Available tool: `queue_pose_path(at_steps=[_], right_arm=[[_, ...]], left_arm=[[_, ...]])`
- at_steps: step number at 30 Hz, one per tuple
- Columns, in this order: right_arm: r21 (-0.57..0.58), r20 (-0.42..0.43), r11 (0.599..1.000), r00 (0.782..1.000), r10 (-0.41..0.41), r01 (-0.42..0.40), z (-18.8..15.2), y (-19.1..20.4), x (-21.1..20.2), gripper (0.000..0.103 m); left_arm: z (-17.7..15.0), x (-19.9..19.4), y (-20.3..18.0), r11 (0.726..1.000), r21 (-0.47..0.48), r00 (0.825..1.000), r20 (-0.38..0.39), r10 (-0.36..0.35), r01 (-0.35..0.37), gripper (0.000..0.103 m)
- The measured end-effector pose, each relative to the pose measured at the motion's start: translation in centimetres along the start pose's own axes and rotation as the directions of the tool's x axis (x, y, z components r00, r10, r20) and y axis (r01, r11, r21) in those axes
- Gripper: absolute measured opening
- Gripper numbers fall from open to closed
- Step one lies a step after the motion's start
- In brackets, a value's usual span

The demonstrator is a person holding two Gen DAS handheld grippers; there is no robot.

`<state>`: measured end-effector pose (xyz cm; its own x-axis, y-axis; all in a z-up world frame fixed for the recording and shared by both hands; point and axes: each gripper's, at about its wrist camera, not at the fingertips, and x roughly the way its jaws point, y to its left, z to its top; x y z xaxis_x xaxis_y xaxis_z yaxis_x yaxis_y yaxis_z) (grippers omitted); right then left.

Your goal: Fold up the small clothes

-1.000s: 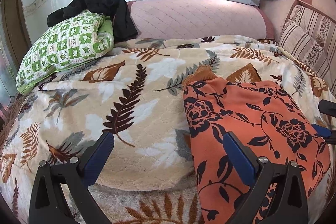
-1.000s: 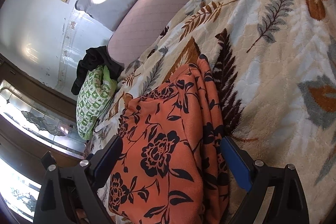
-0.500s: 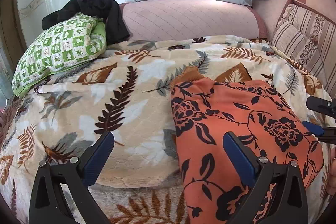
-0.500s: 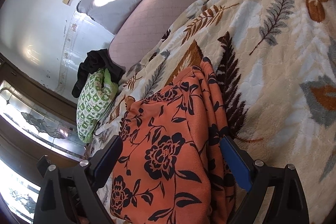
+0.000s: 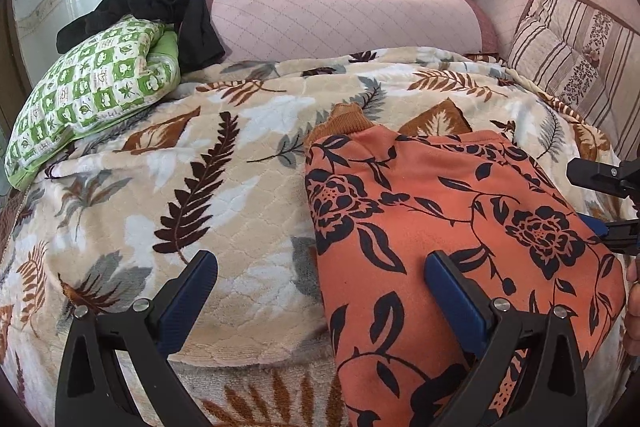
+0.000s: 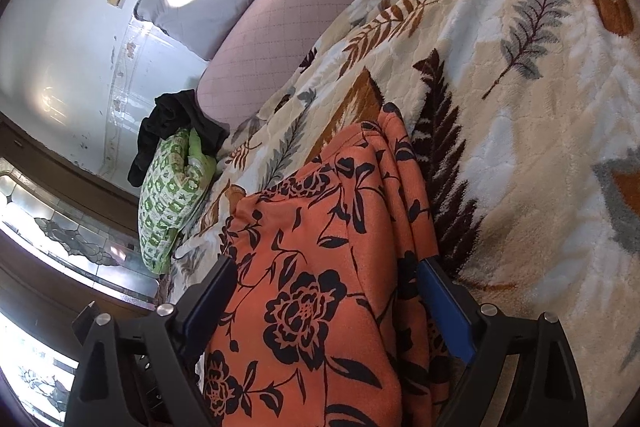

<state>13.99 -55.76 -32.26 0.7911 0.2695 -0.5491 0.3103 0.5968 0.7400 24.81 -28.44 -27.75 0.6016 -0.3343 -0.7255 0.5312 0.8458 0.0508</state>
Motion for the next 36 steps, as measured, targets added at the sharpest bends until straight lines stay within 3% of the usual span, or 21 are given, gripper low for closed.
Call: queue_pose_path(at_steps=[17,23,31,36], right_arm=[[0.074,-0.042,0.997,0.998,0.040,-0.037,-0.6,-1.6,0.1,0.092],[0.122,-0.104,0.991,0.993,0.062,-0.049,-1.2,-2.6,1.4,0.090],[0.128,-0.104,0.990,0.992,0.078,-0.064,-1.4,-2.6,1.3,0.090],[0.094,-0.100,0.990,0.989,0.112,-0.102,-1.6,-1.3,1.3,0.080]], left_arm=[[0.6,0.0,-1.2,0.999,-0.029,0.999,-0.015,-0.036,0.036,0.103],[0.6,0.6,-1.7,0.998,-0.017,0.998,-0.034,-0.056,0.055,0.103],[0.5,0.8,-1.6,0.998,-0.023,0.996,-0.056,-0.064,0.063,0.103],[0.4,0.8,-1.5,0.998,-0.019,0.996,-0.058,-0.063,0.062,0.103]])
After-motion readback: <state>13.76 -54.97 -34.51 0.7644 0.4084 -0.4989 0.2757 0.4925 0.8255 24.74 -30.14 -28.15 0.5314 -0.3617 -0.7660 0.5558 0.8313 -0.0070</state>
